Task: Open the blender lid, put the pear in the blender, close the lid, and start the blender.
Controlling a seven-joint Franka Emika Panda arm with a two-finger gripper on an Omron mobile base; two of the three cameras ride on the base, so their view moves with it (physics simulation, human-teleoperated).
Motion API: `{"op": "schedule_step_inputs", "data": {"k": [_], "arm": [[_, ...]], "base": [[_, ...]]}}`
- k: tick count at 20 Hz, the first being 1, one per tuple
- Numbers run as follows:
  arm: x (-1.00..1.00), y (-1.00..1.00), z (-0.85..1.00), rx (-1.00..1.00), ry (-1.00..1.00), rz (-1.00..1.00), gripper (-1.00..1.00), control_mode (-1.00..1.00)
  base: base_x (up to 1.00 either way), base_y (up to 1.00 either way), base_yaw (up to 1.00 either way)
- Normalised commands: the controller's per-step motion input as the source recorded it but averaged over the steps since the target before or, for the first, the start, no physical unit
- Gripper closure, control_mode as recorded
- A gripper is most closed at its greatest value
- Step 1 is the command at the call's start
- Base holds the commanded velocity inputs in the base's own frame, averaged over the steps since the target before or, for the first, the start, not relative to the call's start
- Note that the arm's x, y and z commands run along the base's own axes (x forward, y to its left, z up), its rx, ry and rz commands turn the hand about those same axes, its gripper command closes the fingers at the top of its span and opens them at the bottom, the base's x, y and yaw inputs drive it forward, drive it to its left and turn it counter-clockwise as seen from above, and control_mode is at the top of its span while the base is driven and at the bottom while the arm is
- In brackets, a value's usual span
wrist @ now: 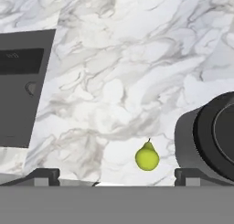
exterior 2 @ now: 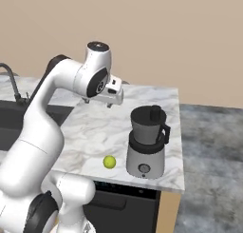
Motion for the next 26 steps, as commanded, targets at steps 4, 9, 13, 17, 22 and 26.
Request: {"op": "schedule_step_inputs", "data": {"k": [4, 9, 13, 17, 22, 26], "arm": [[-0.29, -0.62, 0.56, 0.0, 0.0, -0.05, -1.0, -1.0], [-0.2, -0.65, 0.04, -0.02, 0.0, -0.1, -1.0, -1.0], [-0.2, -0.56, 0.01, -0.04, 0.0, -0.11, -1.0, -1.0], [-0.3, -0.48, 0.0, 0.0, 0.0, -0.11, -1.0, -1.0], [-0.11, -0.54, 0.0, 0.0, 0.0, -0.08, -1.0, -1.0], [0.17, -0.16, -0.01, -0.04, 0.1, -0.04, -1.0, -1.0]], "base": [[0.0, 0.0, 0.0], [0.0, 0.0, 0.0], [0.0, 0.0, 0.0], [0.0, 0.0, 0.0], [0.0, 0.0, 0.0], [0.0, 0.0, 0.0]]}}
